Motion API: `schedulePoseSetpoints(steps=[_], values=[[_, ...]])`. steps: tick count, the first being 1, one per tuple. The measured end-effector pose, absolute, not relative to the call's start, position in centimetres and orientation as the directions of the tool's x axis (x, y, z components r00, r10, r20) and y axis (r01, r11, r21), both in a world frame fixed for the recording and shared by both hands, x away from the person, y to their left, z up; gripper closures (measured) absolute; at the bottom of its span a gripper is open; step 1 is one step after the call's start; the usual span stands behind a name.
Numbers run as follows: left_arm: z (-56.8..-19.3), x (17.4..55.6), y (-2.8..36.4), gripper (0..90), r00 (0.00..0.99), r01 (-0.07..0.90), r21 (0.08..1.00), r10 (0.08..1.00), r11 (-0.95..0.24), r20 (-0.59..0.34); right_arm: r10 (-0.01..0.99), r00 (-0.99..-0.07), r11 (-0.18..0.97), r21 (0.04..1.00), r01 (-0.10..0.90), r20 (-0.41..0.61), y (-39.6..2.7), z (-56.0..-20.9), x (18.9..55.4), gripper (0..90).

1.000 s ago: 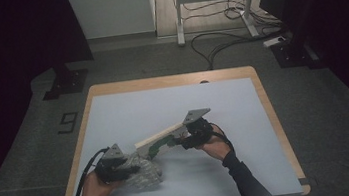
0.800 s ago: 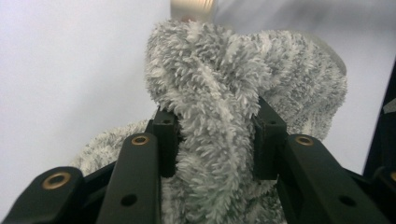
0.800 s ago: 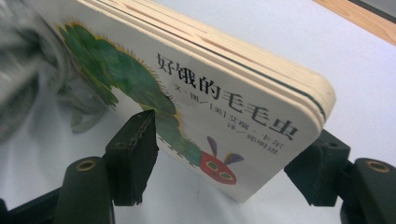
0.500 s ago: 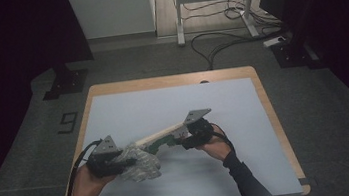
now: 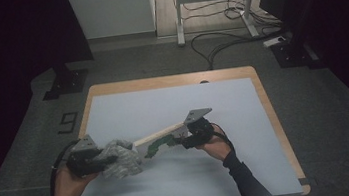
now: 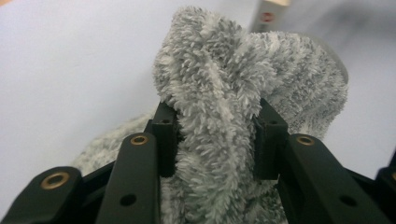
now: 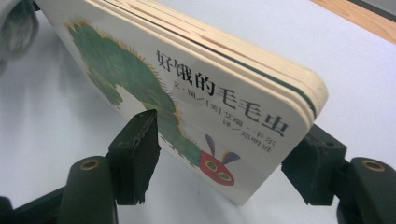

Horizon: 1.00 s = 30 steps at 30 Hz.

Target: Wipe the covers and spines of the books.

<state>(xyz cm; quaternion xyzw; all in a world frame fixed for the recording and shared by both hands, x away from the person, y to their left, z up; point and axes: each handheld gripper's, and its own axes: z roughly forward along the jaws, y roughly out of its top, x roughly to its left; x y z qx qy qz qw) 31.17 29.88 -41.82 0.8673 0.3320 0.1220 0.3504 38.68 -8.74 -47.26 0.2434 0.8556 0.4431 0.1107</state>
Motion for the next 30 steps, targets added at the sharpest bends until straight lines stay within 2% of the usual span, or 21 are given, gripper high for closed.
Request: schedulePoseSetpoints(steps=[6,14,24,30], values=[[-40.9,32.2,31.2,61.0,0.717,0.506,0.696,0.697,-0.509,-0.010,0.523,-0.852,0.478,0.814,0.330,0.038,-8.8,-47.3,38.7,34.7],[-40.5,34.3,31.4,60.8,0.683,0.521,0.699,0.730,-0.490,0.003,0.538,-0.842,0.468,0.815,0.342,0.045,-9.2,-47.2,38.8,43.2],[-41.9,37.2,30.8,59.5,0.622,0.560,0.690,0.783,-0.459,0.017,0.538,-0.842,0.468,0.814,0.344,0.046,-9.2,-47.1,38.8,44.1],[-44.1,38.8,30.3,58.3,0.585,0.596,0.679,0.811,-0.429,-0.002,0.536,-0.843,0.465,0.817,0.342,0.048,-9.3,-47.2,38.8,43.9]])
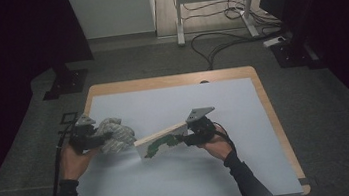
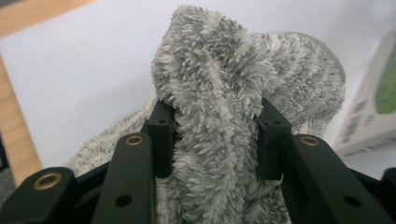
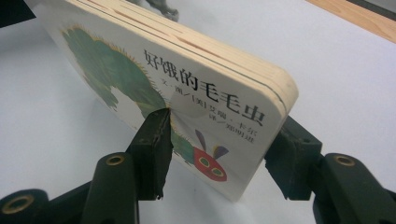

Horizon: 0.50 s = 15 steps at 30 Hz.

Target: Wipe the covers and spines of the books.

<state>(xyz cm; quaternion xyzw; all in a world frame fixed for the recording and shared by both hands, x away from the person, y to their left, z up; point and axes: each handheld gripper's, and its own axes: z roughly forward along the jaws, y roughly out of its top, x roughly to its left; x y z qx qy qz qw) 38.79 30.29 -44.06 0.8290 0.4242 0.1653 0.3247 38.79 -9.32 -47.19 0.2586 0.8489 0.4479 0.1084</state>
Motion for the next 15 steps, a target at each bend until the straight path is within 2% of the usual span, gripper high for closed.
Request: schedulePoseSetpoints(steps=[10,12,15], values=[[-48.4,40.1,30.4,52.9,0.551,0.664,0.635,0.833,-0.395,-0.058,0.533,-0.844,0.460,0.818,0.345,0.056,-9.4,-47.2,38.7,43.2],[-48.6,40.1,30.6,49.0,0.550,0.665,0.642,0.832,-0.382,-0.075,0.534,-0.844,0.459,0.818,0.346,0.057,-9.4,-47.2,38.7,42.9],[-48.0,39.7,30.9,37.8,0.550,0.647,0.657,0.833,-0.387,-0.050,0.532,-0.845,0.459,0.819,0.345,0.058,-9.4,-47.2,38.8,42.3]])
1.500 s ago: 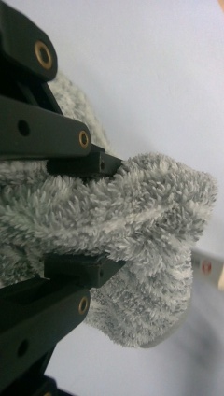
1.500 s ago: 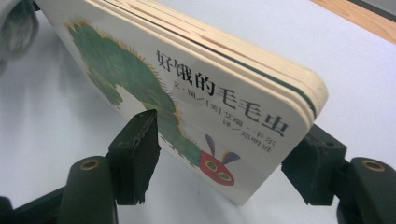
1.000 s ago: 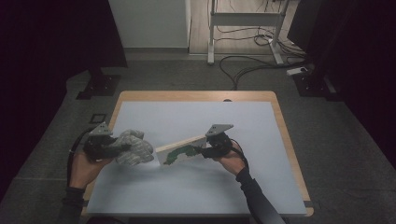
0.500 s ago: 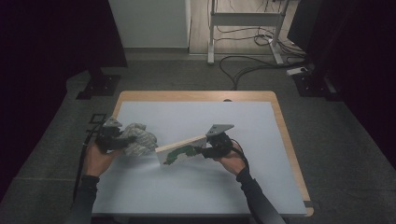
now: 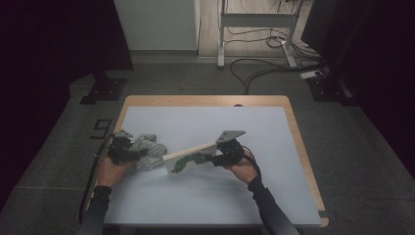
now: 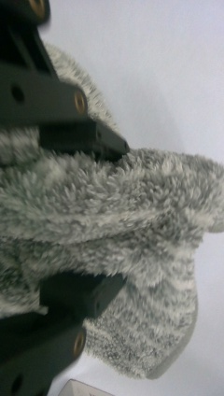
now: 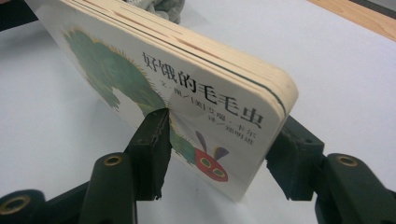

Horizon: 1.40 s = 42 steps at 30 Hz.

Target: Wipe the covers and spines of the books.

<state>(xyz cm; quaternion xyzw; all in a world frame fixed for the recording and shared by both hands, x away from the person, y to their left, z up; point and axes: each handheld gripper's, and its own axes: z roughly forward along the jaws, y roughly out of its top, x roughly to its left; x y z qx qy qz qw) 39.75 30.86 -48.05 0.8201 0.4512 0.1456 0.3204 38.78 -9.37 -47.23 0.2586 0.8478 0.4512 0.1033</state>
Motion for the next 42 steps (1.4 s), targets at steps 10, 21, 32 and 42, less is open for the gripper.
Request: schedulePoseSetpoints(steps=[10,21,32,42], values=[[-45.3,37.6,31.1,21.7,0.580,0.602,0.680,0.815,-0.419,-0.011,0.533,-0.844,0.458,0.819,0.346,0.058,-9.2,-47.3,38.8,39.4],[-42.9,34.9,30.1,22.5,0.638,0.550,0.723,0.769,-0.418,-0.041,0.531,-0.845,0.465,0.814,0.348,0.058,-9.2,-47.2,38.8,39.6],[-42.9,32.4,26.5,33.4,0.758,0.485,0.725,0.648,-0.488,-0.071,0.530,-0.845,0.462,0.813,0.354,0.067,-9.3,-47.1,38.9,41.9],[-44.7,32.9,23.3,47.1,0.791,0.478,0.723,0.602,-0.498,-0.108,0.526,-0.848,0.467,0.808,0.359,0.072,-9.6,-46.9,38.8,46.0]])
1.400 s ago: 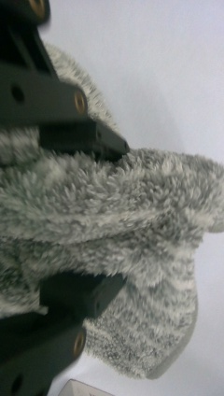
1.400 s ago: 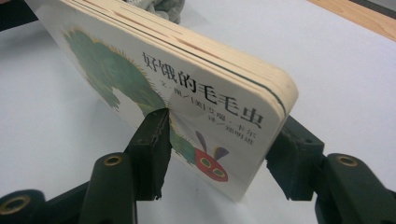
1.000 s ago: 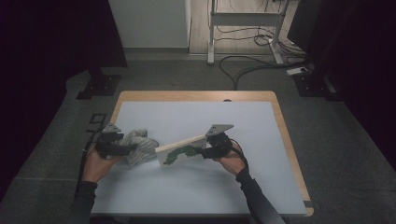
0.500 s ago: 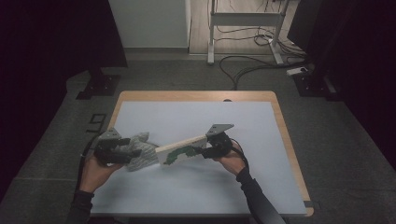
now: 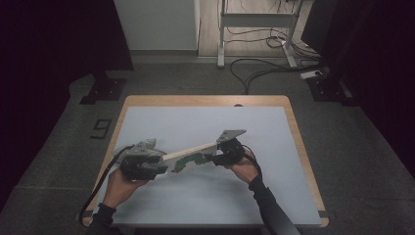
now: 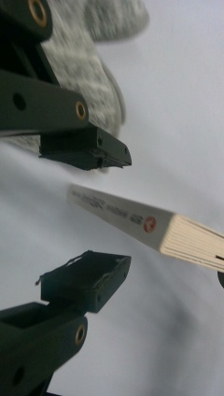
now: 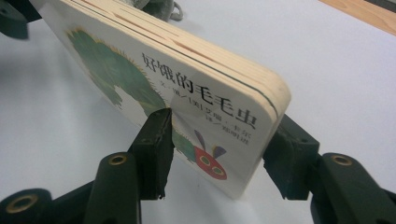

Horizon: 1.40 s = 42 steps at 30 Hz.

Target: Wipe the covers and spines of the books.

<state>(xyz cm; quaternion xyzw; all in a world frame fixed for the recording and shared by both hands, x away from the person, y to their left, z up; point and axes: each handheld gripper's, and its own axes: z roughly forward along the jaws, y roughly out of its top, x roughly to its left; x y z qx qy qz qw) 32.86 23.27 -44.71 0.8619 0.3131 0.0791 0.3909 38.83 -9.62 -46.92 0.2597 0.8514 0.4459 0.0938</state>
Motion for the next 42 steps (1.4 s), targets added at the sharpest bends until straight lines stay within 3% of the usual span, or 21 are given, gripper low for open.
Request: schedulePoseSetpoints(steps=[11,28,42], values=[[-44.8,32.6,22.0,63.4,0.794,0.465,0.724,0.602,-0.509,-0.086,0.509,-0.859,0.482,0.806,0.343,0.061,-10.2,-46.7,38.0,49.7],[-45.1,30.0,21.1,56.3,0.791,0.461,0.725,0.608,-0.511,-0.074,0.518,-0.851,0.481,0.794,0.372,0.085,-11.4,-46.4,35.5,43.6],[-46.5,28.3,20.6,44.6,0.771,0.504,0.703,0.629,-0.502,-0.103,0.509,-0.855,0.496,0.777,0.388,0.103,-11.8,-47.1,33.9,38.1]])
